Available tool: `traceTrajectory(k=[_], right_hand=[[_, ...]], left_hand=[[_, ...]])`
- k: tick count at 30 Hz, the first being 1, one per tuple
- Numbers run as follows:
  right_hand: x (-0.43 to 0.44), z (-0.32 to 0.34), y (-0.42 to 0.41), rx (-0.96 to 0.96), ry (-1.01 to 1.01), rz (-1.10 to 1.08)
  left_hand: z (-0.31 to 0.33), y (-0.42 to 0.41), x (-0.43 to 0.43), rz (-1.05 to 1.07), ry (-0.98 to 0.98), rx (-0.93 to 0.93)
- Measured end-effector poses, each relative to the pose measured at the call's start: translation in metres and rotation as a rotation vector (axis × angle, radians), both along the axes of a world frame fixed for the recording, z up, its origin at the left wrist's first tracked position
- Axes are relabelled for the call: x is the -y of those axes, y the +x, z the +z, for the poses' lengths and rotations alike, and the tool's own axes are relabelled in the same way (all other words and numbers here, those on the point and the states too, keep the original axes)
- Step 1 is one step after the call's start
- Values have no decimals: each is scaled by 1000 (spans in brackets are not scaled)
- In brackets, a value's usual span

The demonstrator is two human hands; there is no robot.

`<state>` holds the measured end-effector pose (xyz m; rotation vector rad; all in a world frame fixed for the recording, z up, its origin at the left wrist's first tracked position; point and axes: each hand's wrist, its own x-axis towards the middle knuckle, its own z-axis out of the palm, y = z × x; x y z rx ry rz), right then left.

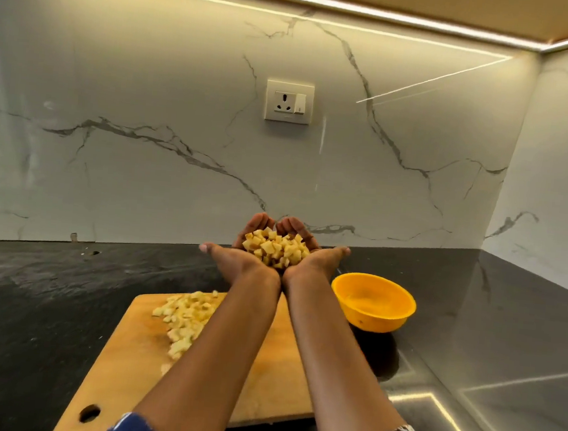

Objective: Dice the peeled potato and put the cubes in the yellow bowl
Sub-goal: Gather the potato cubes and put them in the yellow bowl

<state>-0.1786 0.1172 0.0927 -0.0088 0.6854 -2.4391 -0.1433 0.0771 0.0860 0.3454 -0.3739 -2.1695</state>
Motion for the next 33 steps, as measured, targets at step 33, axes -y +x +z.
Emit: traceTrajectory(k=[33], right_hand=[[-107, -33, -132, -521, 516, -208]], left_hand=[[-30, -107, -54, -320, -810, 450]])
